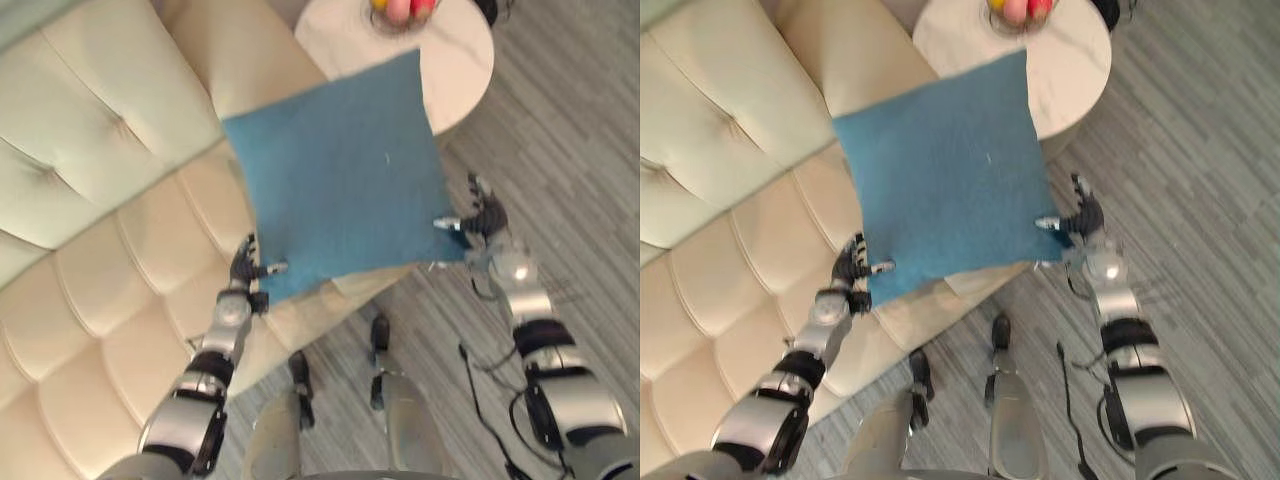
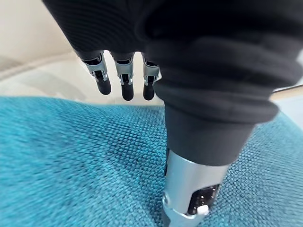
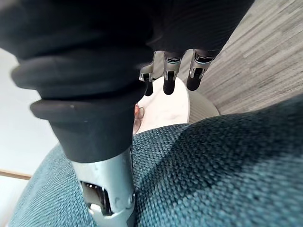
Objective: Pick up cushions and gather them together orderly.
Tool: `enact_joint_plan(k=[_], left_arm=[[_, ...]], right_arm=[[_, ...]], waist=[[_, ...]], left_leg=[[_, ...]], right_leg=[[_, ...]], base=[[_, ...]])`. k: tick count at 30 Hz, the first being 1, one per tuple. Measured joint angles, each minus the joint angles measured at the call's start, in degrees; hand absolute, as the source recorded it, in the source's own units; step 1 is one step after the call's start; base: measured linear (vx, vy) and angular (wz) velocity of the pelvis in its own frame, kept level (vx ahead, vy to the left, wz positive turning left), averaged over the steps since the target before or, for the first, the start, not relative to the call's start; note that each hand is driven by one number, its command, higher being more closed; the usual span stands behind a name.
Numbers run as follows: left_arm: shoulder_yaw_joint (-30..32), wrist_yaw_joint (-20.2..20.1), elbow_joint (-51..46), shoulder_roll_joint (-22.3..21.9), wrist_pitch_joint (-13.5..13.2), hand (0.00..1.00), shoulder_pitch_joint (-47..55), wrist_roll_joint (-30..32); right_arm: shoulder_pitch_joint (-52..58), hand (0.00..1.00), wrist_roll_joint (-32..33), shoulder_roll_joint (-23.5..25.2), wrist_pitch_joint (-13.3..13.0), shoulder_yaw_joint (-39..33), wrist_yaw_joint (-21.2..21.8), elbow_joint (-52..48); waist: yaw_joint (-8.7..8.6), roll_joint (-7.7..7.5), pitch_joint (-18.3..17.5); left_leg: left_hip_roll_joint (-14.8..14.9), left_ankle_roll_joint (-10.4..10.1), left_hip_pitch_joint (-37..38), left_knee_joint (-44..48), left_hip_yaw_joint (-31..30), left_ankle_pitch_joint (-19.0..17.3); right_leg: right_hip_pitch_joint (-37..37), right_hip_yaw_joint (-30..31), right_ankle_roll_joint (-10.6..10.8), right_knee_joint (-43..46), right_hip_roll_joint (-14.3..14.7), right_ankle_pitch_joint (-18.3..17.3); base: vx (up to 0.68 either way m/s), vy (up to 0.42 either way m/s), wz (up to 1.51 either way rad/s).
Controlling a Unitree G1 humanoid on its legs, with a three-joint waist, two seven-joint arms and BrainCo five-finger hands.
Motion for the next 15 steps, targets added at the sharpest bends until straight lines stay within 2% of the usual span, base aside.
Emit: enact_joint_plan(k=[1,4,7,11,15], left_arm=[[-0.7,0.2,1.2,0.0,0.0,1.0,-3.2,-1.0],[-2.3,2.3,3.1,-0.4,0.1,1.0,-9.4,-3.2],[-3.1,3.1,3.3,0.1,0.0,1.0,-11.3,-3.7],[-4.7,3.6,0.2,0.8,-0.1,1.0,-11.2,-4.2],[-4.7,4.8,-8.4,1.4,-0.1,1.0,-6.7,-4.3]], right_arm=[[-4.0,1.0,0.7,0.0,0.7,1.5,-0.6,1.8],[-10.7,1.0,1.0,0.3,1.0,6.3,-1.1,4.1],[-12.6,1.0,0.8,1.0,1.0,8.4,-1.1,4.7],[-12.2,1.0,0.7,0.9,0.9,9.0,-1.1,3.5],[-6.0,1.0,0.4,0.4,0.7,8.4,-1.3,-3.5]], waist=[[0.02,0.04,1.3],[-0.03,0.02,3.4],[0.15,0.03,3.6],[0.34,0.03,3.6],[0.2,0.03,3.6]], left_leg=[[0.1,0.0,-1.2,0.9,0.0,0.0],[0.3,0.0,-4.1,2.6,-0.2,0.0],[0.4,0.0,-6.2,3.1,-0.6,0.0],[0.4,-0.2,-6.4,3.0,-0.9,0.2],[0.4,-0.3,-5.0,2.2,-2.0,1.0]], right_leg=[[-0.8,0.3,0.0,-0.3,0.1,0.7],[-2.4,0.5,0.2,-1.1,0.2,2.1],[-3.8,0.5,0.3,-1.2,0.2,2.4],[-3.9,0.5,0.3,-1.2,0.2,2.4],[-1.8,-0.4,0.3,-2.2,0.3,2.4]], base=[[-0.12,-0.056,-0.07],[-0.1,-0.052,0.01],[-0.06,-0.034,0.09],[-0.01,-0.033,0.04],[0.05,-0.036,0.09]])
